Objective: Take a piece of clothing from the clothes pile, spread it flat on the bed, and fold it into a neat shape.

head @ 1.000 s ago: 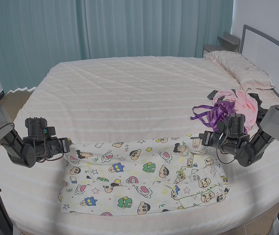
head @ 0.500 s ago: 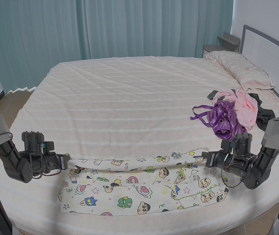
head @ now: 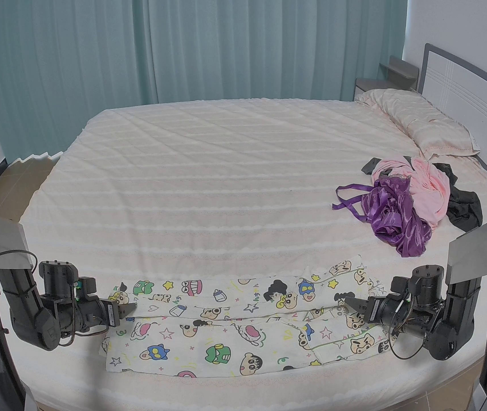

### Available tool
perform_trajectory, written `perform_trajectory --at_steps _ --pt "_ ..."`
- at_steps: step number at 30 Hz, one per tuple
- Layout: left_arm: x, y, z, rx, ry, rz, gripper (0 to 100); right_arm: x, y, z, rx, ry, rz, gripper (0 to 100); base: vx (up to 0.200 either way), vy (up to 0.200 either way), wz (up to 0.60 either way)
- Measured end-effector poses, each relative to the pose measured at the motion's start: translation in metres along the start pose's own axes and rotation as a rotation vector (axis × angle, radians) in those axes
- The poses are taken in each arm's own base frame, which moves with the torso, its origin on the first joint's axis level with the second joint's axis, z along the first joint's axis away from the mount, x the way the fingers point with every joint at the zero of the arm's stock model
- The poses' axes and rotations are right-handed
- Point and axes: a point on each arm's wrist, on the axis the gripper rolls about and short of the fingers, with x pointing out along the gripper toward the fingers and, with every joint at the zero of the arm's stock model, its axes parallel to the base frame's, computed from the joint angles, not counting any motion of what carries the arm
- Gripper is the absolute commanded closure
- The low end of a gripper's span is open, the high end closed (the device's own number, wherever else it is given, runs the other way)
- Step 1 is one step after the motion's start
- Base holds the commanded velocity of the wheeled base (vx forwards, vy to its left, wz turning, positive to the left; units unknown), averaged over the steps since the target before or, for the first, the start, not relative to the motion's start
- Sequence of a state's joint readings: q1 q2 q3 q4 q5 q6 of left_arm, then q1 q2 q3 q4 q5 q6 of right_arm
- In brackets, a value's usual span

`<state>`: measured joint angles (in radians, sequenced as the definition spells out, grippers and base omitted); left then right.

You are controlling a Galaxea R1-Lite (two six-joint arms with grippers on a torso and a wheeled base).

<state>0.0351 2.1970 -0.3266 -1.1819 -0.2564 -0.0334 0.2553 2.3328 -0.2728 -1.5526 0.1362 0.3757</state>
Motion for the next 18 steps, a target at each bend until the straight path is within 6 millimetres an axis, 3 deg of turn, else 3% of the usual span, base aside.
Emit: perform_trajectory --at_steps 9,18 --pt "-0.004 0.0 -0.005 -0.061 0.016 0.004 0 -0.008 0.0 0.004 0.155 -0.009 -0.002 0 0.0 0.0 0.0" --pt "-0.023 0.003 0.01 -0.25 -0.06 0.001 0 -0.016 0.003 0.01 0.342 -0.035 0.005 0 0.0 0.0 0.0"
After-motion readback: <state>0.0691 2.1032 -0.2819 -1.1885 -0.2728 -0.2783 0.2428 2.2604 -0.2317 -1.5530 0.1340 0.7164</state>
